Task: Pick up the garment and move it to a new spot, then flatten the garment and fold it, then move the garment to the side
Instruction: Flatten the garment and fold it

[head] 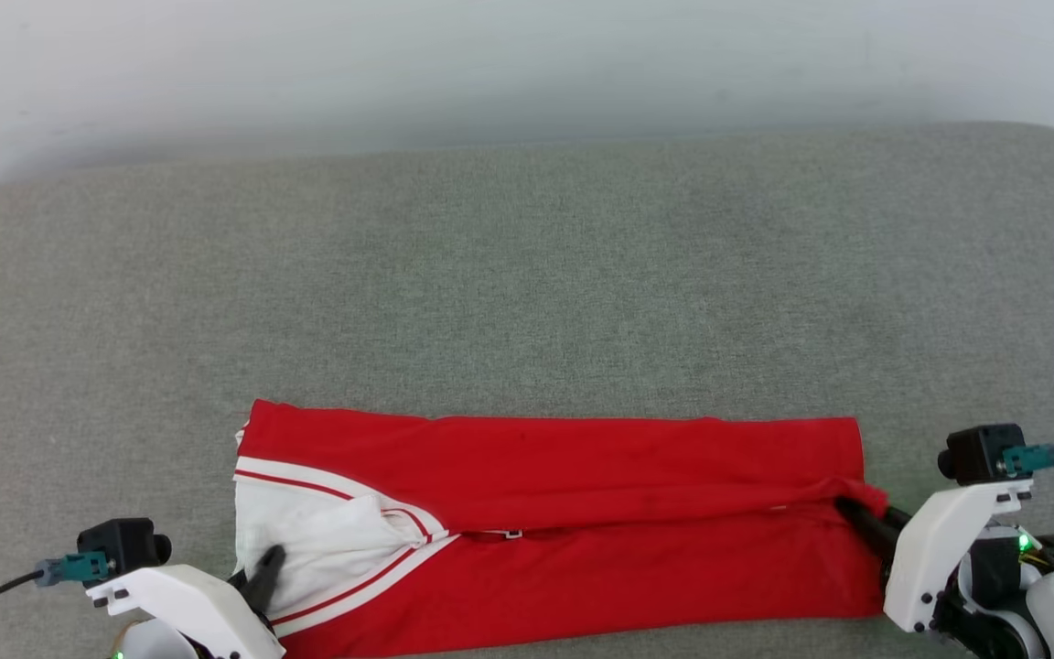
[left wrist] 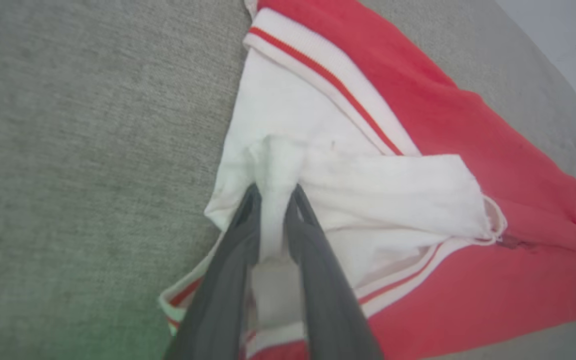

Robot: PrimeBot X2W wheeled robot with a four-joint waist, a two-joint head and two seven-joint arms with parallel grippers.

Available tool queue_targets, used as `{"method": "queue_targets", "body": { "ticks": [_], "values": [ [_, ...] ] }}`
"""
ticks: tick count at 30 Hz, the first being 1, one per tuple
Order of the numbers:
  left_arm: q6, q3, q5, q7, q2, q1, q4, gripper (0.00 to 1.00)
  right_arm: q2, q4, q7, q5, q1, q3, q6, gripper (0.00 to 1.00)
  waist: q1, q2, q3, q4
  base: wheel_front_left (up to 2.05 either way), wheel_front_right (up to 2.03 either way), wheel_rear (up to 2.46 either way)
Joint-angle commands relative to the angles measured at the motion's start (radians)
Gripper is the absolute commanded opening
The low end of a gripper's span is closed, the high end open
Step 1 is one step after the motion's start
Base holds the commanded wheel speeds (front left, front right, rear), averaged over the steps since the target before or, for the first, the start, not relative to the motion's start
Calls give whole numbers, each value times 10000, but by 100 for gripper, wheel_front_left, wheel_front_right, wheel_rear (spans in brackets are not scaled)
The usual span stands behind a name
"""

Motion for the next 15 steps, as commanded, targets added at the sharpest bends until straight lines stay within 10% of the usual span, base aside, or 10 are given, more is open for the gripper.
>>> {"method": "queue_targets", "body": {
  "ticks": [1,15],
  "values": [
    [7,-72,31,11,-29,229,119,100,-16,47,-18,-52,135,-46,-14,100,1,0,-40,-13,0,0,0],
    [484,59,1777,-2646,-112,-438,-1026,100,-300,-1974,376,-245,951,-1612,-10,100,1,0,-867,-18,0,0,0]
  ]
}}
